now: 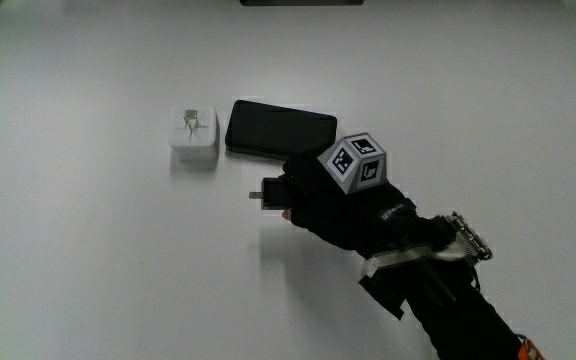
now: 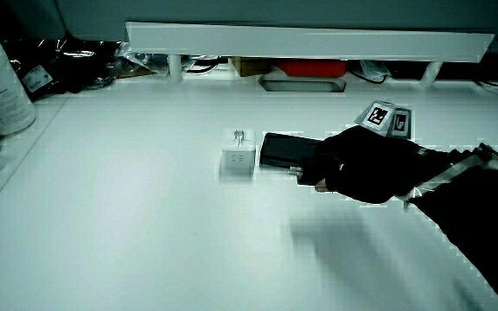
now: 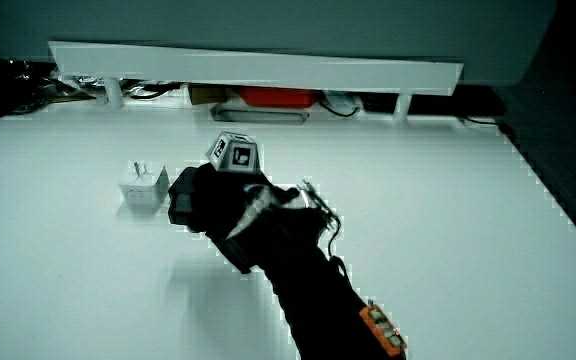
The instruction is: Place charger
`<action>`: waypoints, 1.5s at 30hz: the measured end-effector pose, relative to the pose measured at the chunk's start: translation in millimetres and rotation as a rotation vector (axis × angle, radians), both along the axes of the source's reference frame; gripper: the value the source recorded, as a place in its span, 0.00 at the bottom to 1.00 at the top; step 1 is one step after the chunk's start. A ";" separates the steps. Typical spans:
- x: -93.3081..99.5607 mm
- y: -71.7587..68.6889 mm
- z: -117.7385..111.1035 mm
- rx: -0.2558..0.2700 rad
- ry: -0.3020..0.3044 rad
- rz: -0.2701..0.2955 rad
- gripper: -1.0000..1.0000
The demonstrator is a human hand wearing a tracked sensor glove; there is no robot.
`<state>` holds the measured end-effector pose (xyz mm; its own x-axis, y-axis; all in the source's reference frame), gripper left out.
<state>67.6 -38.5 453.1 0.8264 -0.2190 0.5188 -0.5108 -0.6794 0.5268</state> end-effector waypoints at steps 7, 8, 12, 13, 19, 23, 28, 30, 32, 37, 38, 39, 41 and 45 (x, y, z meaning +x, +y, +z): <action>-19.8 -1.9 23.4 -0.047 0.027 -0.024 0.50; -22.9 -0.2 24.5 -0.052 0.029 -0.036 0.50; -32.0 6.4 39.7 -0.082 0.044 -0.053 0.50; -32.9 7.6 47.9 -0.089 0.066 -0.053 0.50; -37.2 11.1 67.3 -0.133 0.118 -0.062 0.50; -37.8 11.9 72.4 -0.137 0.134 -0.068 0.50; -37.4 10.8 75.8 -0.157 0.137 -0.064 0.43; -37.1 10.9 73.7 -0.148 0.133 -0.055 0.40; -36.1 11.2 75.6 -0.147 0.136 -0.052 0.37; -36.0 12.4 74.1 -0.148 0.123 -0.054 0.28; -35.6 12.3 75.6 -0.143 0.111 -0.048 0.27; -35.8 12.3 74.0 -0.143 0.116 -0.052 0.25; -35.7 12.7 74.6 -0.139 0.115 -0.053 0.22; -34.8 13.2 72.2 -0.139 0.092 -0.054 0.15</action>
